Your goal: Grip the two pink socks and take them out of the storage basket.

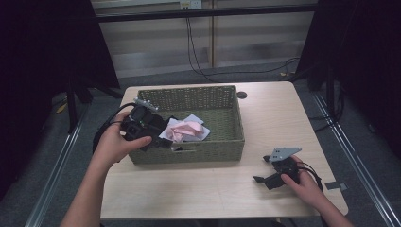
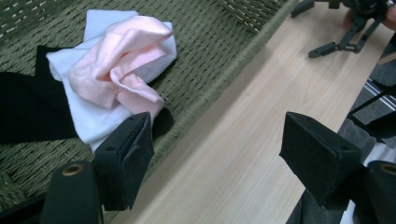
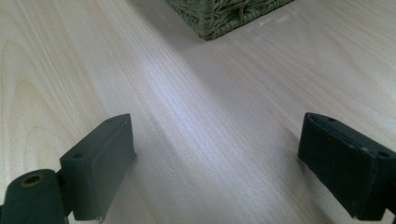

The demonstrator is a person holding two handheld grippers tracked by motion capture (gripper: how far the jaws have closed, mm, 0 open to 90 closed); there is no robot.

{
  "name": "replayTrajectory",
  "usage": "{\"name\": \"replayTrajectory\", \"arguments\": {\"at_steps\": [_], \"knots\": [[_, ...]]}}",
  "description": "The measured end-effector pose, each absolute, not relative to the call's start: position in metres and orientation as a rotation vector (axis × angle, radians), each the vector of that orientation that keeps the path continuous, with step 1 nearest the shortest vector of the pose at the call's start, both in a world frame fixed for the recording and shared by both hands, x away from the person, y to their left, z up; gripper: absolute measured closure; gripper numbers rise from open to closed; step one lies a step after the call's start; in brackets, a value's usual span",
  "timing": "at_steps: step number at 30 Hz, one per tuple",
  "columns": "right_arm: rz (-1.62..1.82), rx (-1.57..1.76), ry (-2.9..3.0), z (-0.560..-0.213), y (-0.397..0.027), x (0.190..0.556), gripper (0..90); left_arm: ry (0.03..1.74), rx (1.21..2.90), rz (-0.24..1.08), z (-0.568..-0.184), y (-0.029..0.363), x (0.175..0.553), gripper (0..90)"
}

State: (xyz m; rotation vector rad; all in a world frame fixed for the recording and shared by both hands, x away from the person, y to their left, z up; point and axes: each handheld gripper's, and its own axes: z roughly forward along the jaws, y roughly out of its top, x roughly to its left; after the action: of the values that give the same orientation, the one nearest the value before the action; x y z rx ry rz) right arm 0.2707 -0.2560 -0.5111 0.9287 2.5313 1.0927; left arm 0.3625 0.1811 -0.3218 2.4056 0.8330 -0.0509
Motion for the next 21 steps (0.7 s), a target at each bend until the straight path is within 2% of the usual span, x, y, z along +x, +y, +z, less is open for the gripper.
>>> {"name": "replayTrajectory", "arguments": {"at_steps": [8, 18, 21], "knots": [[1.094, 0.922, 2.533, -0.511, -0.255, 0.271, 9.9, 0.966, 2.407, -0.015, -0.334, 0.177, 0.397, 25.9], [1.092, 0.921, 2.533, -0.511, -0.255, 0.272, 9.9, 1.026, 2.421, 0.002, -0.367, 0.158, 0.434, 29.0], [1.092, 0.921, 2.534, -0.511, -0.255, 0.272, 9.9, 1.021, 2.44, 0.054, -0.378, 0.153, 0.442, 31.0]]}}
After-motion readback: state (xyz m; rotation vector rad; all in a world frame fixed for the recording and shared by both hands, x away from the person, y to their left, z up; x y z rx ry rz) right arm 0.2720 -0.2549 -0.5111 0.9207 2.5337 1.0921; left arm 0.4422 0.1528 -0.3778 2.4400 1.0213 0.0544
